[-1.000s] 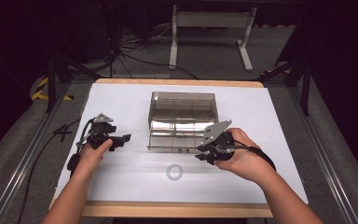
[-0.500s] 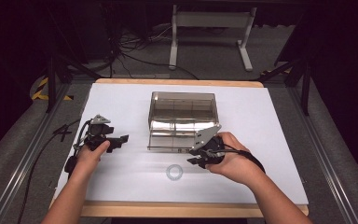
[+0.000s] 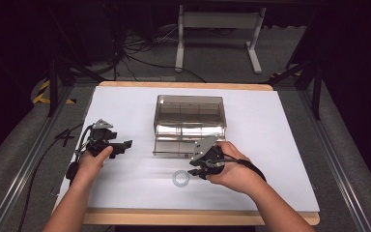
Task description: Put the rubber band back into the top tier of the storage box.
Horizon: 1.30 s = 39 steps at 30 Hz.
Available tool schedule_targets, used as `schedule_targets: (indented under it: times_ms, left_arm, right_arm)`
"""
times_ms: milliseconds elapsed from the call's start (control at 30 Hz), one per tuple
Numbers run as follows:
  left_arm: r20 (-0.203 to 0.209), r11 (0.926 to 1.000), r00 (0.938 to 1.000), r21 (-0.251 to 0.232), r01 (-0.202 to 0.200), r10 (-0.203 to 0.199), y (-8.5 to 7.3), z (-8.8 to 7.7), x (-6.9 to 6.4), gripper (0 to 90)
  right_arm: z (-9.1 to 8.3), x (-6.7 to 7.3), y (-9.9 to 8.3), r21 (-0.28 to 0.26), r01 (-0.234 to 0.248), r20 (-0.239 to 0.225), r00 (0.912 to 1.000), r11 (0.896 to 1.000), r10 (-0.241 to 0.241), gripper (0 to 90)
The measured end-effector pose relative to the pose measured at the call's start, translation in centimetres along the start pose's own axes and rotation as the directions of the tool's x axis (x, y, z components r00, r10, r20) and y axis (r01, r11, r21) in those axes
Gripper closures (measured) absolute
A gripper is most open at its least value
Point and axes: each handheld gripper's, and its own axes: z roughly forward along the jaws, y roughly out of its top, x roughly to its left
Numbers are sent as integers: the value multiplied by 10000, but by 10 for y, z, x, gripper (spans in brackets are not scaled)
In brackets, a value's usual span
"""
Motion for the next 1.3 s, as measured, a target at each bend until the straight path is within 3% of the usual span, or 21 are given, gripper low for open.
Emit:
schedule_targets:
  times_ms: [567,867,1300]
  left_arm:
    - [-135,9999,9998,-24,153,-153,-8,-9,5,244]
    - [-147,9998,9997,-53,204,-205,-8,-10,6,244]
    - [-148,9996,9996,-144,250,-252,-8,-11,7,245]
  right_arm:
    - [33,6,7,282,433,-711,9966,9987,-412,683]
    - [47,11,8,743,669,-1195,9912,9950,-577,706]
    - [58,14,8,1375,740,-1516,9870,9877,-529,720]
